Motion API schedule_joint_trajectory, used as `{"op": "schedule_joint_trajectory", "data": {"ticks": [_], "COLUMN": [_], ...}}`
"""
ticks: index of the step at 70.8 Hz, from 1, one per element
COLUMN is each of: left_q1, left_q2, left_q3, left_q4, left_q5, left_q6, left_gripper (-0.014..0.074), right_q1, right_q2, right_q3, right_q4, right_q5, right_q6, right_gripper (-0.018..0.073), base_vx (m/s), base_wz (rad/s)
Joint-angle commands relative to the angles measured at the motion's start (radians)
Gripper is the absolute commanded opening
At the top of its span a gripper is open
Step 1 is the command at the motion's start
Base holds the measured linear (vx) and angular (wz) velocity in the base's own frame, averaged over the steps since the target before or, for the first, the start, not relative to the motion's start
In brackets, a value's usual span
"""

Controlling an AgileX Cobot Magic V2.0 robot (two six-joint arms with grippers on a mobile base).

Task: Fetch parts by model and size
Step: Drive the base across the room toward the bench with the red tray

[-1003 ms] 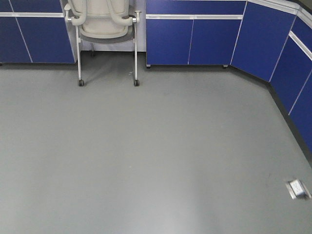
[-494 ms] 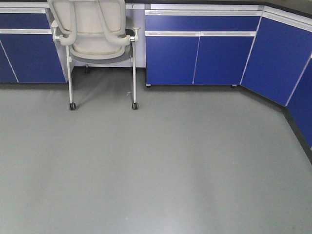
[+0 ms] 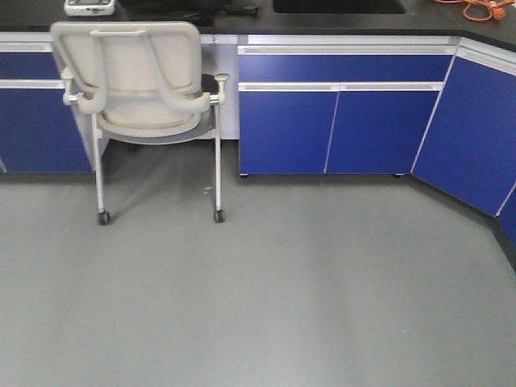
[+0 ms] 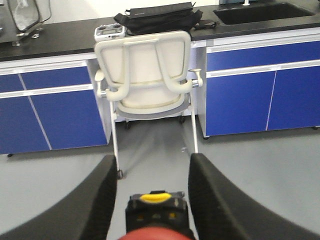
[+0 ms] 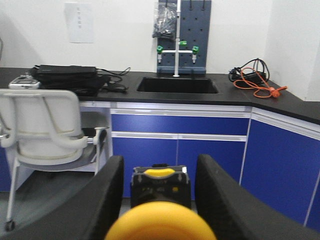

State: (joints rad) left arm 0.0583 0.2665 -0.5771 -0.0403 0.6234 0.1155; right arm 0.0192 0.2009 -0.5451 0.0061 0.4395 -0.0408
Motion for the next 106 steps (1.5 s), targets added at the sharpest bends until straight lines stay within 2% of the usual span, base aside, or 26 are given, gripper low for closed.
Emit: {"op": "schedule_joint_trajectory", "data": {"ticks": [1,23,106], "left_q1": [-0.007,-0.007,-0.007], "left_q2": [0.009,0.009,0.007], "left_q3": [-0.027,-0.027,-0.027], "left_q4": [-0.008,-0.008,-0.008], "left_q5": [-0.084,-0.084,-0.084], "left_q6": [0.000,0.000,0.000], "left_gripper": [-0.0004,-0.0004,-0.0004], "right_q1": [-0.001,-0.001,-0.001], "right_q2": [0.014,0.014,0.014], "right_q3": [-0.025,-0.025,-0.025], "right_q4": [-0.006,-0.006,-0.006], "right_q5": [-0.080,-0.080,-0.080], "right_q6": [0.000,0.000,0.000], "right_gripper": [-0.0006,-0.0006,-0.0006], "base_vx": [0.35,0.29,0.19], "base_wz": [-0.20,-0.48,-0.78]}}
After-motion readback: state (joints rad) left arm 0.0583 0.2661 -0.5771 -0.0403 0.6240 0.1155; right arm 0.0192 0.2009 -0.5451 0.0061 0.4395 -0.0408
